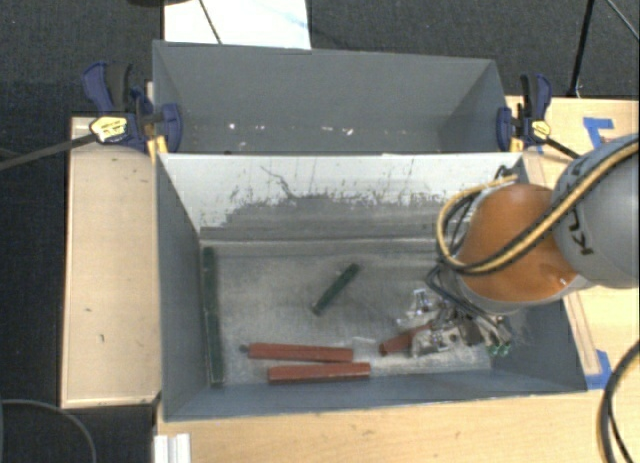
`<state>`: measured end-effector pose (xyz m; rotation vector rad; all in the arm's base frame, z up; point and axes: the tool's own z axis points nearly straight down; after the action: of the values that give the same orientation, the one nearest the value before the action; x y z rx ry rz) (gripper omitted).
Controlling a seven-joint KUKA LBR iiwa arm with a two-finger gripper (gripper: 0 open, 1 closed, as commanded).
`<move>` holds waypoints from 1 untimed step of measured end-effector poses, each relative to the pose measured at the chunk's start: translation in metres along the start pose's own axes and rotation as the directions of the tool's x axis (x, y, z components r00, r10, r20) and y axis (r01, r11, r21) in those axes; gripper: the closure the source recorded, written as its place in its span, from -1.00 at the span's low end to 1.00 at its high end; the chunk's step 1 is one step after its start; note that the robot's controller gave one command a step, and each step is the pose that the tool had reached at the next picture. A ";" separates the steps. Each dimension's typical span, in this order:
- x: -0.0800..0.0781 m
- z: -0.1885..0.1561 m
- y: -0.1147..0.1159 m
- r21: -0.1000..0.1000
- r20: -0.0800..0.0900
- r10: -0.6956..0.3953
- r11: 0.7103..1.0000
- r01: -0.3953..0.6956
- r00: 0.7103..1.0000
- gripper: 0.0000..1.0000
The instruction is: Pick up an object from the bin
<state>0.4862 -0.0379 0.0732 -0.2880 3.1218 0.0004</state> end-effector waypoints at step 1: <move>0.000 0.000 0.000 0.000 0.000 0.000 1.000 0.000 1.000 1.00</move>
Offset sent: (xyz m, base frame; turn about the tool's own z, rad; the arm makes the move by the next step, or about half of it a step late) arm 0.0290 -0.0132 0.1345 -0.0017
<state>0.4862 -0.0379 0.0732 -0.2887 3.1217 0.0003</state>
